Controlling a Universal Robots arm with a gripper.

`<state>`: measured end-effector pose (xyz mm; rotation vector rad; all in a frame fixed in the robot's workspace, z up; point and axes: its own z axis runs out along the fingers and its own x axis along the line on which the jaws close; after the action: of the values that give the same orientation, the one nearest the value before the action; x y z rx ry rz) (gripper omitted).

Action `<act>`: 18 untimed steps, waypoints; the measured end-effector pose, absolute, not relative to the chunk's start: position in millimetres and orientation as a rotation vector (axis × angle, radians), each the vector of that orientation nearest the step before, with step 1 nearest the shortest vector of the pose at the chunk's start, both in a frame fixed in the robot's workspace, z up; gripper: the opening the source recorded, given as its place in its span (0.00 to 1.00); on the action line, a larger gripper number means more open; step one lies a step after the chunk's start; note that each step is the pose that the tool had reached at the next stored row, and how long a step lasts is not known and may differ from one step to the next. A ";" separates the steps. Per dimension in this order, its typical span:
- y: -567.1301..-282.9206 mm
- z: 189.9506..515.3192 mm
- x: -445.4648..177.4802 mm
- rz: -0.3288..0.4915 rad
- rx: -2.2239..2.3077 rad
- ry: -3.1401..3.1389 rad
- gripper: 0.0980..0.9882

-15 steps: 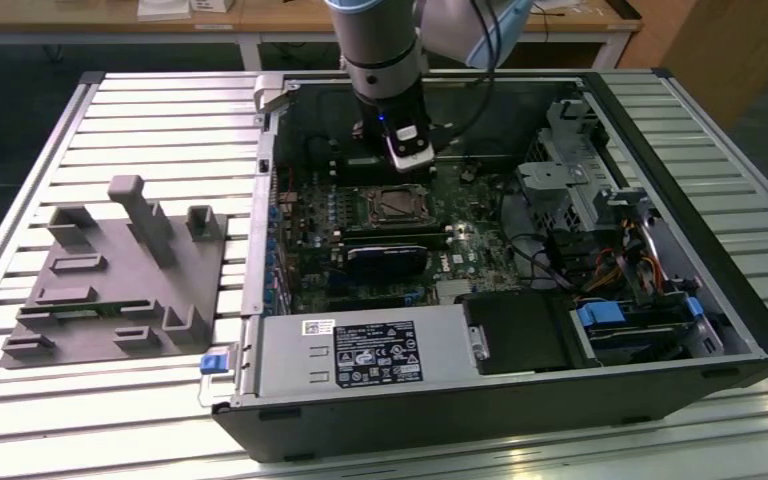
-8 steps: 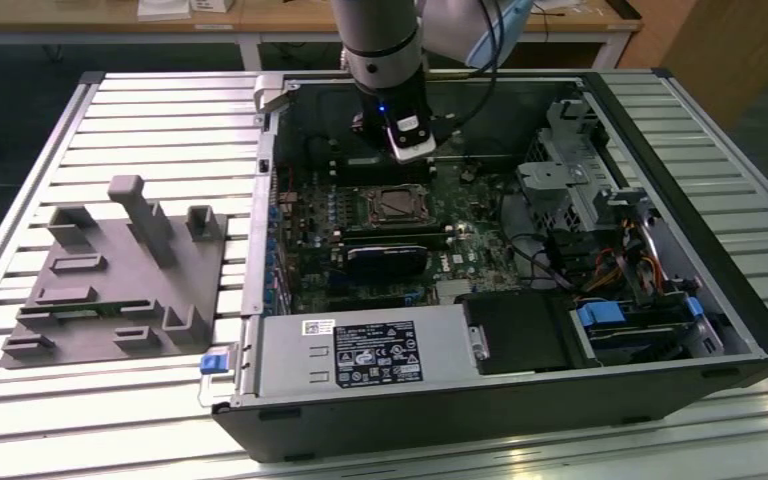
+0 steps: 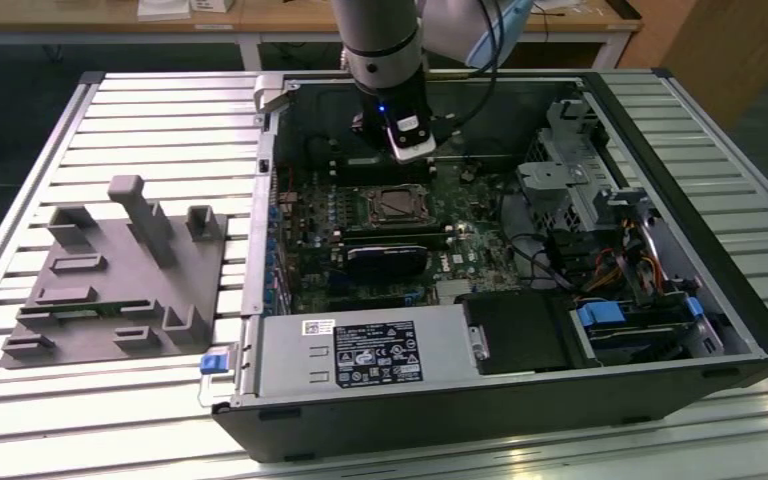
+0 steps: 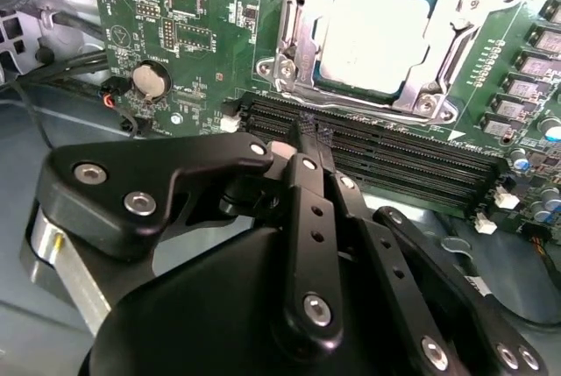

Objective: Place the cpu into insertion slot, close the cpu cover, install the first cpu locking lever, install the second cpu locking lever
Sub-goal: 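Install the first cpu locking lever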

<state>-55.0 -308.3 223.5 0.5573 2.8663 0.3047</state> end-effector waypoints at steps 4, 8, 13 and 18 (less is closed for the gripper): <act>-308.4 222.9 -54.2 0.280 0.562 2.890 0.01; -308.3 222.1 -53.1 0.250 0.570 2.921 0.01; -314.1 222.0 -52.0 0.179 0.574 2.946 0.01; -321.2 222.0 -52.0 0.167 0.575 2.946 0.01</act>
<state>-52.0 -321.2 222.0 0.5753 2.9458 0.1670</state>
